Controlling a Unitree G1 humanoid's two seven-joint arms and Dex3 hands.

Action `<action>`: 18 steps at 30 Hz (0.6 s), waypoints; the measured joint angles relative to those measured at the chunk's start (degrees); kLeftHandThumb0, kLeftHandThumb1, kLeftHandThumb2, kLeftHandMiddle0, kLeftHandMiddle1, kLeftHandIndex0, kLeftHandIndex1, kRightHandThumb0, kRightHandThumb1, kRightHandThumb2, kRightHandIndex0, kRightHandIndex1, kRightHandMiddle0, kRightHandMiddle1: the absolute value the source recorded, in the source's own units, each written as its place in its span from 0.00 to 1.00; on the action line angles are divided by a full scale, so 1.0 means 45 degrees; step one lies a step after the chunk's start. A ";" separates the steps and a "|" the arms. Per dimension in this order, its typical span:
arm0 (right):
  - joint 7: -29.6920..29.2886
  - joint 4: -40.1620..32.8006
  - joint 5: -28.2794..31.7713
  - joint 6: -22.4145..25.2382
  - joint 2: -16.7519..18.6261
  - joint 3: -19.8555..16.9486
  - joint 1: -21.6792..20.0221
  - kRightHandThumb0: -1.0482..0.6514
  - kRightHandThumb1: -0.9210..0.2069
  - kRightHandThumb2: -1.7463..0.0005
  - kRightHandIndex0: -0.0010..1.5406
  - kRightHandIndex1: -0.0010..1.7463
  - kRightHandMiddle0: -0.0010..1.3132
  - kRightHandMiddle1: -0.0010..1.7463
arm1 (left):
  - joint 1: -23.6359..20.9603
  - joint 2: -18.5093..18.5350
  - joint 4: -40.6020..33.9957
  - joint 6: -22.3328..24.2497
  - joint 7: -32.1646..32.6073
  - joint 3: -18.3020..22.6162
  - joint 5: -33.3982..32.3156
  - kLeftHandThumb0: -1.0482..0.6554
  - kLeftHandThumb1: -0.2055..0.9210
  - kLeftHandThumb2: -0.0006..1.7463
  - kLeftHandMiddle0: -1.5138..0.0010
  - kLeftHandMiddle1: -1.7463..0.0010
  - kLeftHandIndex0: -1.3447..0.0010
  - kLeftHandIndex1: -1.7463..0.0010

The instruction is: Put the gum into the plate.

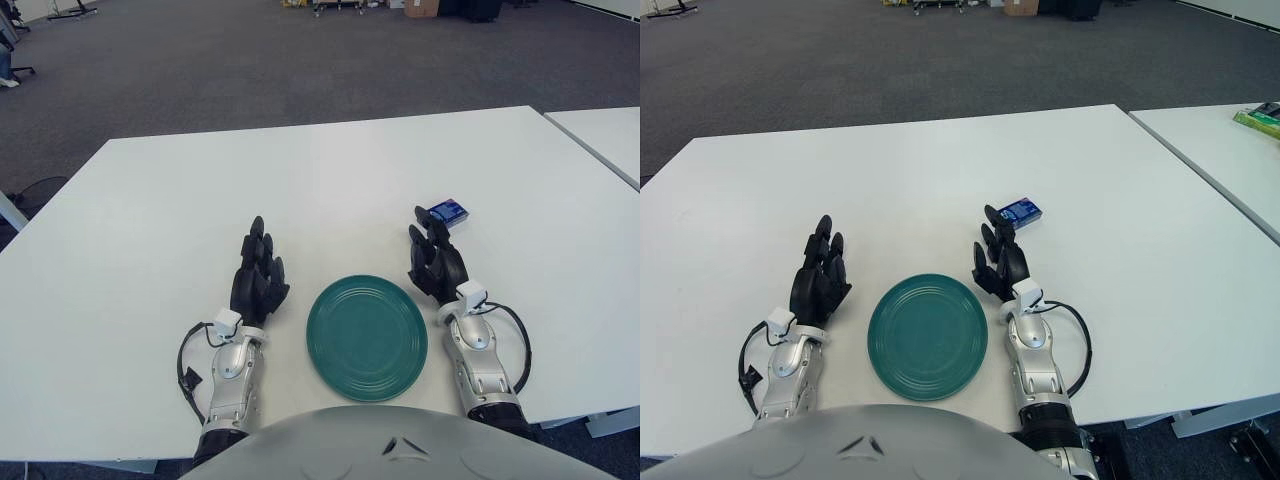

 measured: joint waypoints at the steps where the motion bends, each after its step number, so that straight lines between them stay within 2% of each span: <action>1: 0.0014 -0.0002 0.0000 0.0121 -0.0007 0.0002 -0.0081 0.21 0.00 0.57 0.16 0.00 0.00 0.25 | -0.0026 0.0000 0.0029 -0.0001 0.0002 0.0006 0.0024 0.07 1.00 0.41 0.97 1.00 1.00 0.86; 9: 0.0136 -0.0285 0.0003 0.1894 -0.0198 -0.0005 -0.0952 0.19 0.00 0.59 0.18 0.01 0.00 0.25 | -0.0215 -0.0004 0.0235 -0.0002 0.0019 0.0015 0.0247 0.08 1.00 0.41 0.97 1.00 1.00 0.87; 12: 0.0209 -0.0311 -0.0001 0.2628 -0.0360 -0.0052 -0.1430 0.19 0.00 0.60 0.19 0.01 0.00 0.29 | -0.0270 -0.0006 0.0297 -0.0002 0.0046 0.0026 0.0288 0.09 1.00 0.42 0.97 1.00 1.00 0.86; 18: 0.0552 0.0070 -0.0282 0.2688 -0.1245 -0.0157 -0.2843 0.20 0.00 0.67 0.22 0.02 0.00 0.41 | -0.0356 -0.0011 0.0371 -0.0019 0.0121 -0.0007 0.0399 0.08 1.00 0.42 0.97 1.00 1.00 0.85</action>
